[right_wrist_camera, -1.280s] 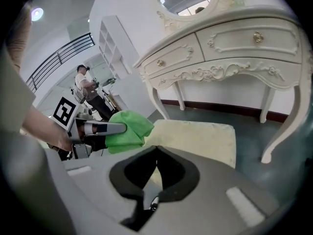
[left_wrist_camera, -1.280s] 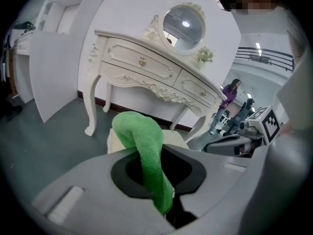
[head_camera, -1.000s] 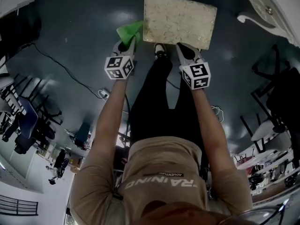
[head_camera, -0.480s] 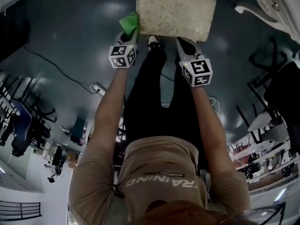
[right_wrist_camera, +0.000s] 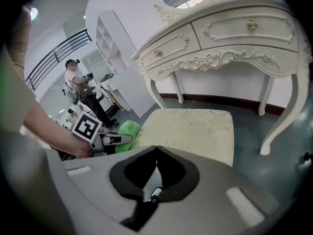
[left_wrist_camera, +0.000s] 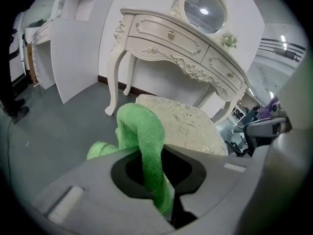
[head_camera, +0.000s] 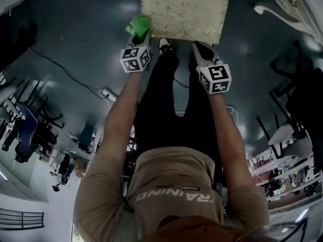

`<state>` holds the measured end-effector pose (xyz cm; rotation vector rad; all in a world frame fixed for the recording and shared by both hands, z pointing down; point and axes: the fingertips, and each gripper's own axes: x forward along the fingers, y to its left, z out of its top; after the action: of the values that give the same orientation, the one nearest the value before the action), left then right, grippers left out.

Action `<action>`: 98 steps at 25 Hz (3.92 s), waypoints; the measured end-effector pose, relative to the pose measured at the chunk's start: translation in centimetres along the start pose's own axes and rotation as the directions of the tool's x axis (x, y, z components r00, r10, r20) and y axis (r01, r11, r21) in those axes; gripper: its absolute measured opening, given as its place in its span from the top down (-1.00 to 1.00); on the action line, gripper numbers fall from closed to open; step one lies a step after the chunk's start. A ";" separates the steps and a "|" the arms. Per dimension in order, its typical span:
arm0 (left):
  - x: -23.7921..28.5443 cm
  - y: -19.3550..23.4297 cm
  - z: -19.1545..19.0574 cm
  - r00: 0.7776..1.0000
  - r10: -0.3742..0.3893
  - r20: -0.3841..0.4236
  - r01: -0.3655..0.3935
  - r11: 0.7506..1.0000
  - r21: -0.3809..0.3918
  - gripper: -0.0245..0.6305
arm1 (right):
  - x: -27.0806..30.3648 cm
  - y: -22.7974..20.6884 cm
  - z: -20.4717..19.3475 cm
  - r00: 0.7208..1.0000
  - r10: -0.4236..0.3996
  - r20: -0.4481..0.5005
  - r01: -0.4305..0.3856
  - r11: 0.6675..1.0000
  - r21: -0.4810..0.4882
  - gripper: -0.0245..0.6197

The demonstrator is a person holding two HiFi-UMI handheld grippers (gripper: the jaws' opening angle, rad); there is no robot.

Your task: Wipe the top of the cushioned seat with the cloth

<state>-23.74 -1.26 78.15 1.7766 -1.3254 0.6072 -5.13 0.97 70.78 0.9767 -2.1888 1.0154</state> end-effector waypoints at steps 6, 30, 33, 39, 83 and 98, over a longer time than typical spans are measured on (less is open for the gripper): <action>0.8 -3.4 0.0 1.000 0.014 -0.022 -0.014 1.000 0.019 0.78 | -2.2 -3.1 0.1 1.000 -0.003 0.021 0.003 1.000 0.005 0.92; 9.2 -24.4 -2.2 0.987 -0.075 -0.139 0.097 0.982 0.162 0.78 | -12.8 -18.8 -5.4 0.988 -0.131 0.081 0.113 0.973 0.202 0.92; 10.1 -26.5 -2.4 0.985 -0.082 -0.151 0.106 0.981 0.159 0.78 | -13.8 -20.5 -6.1 0.987 -0.139 0.086 0.117 0.968 0.220 0.92; 11.8 -31.4 -3.3 0.972 -0.122 -0.202 0.158 0.972 0.172 0.78 | -15.8 -24.1 -6.6 0.980 -0.172 0.099 0.142 0.957 0.253 0.92; -34.4 -27.5 10.5 0.880 -0.441 0.178 0.353 0.856 0.379 0.78 | -31.9 12.2 8.0 0.925 -0.147 0.349 0.147 0.989 0.027 0.92; -50.3 -33.8 10.3 0.845 -0.392 0.363 0.227 0.878 0.421 0.78 | -49.8 20.8 9.9 0.843 -0.034 0.537 0.168 0.965 -0.202 0.92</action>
<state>-9.55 21.39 22.81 2.4928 -1.2100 0.2793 6.63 21.74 21.36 1.3606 -2.5854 0.4338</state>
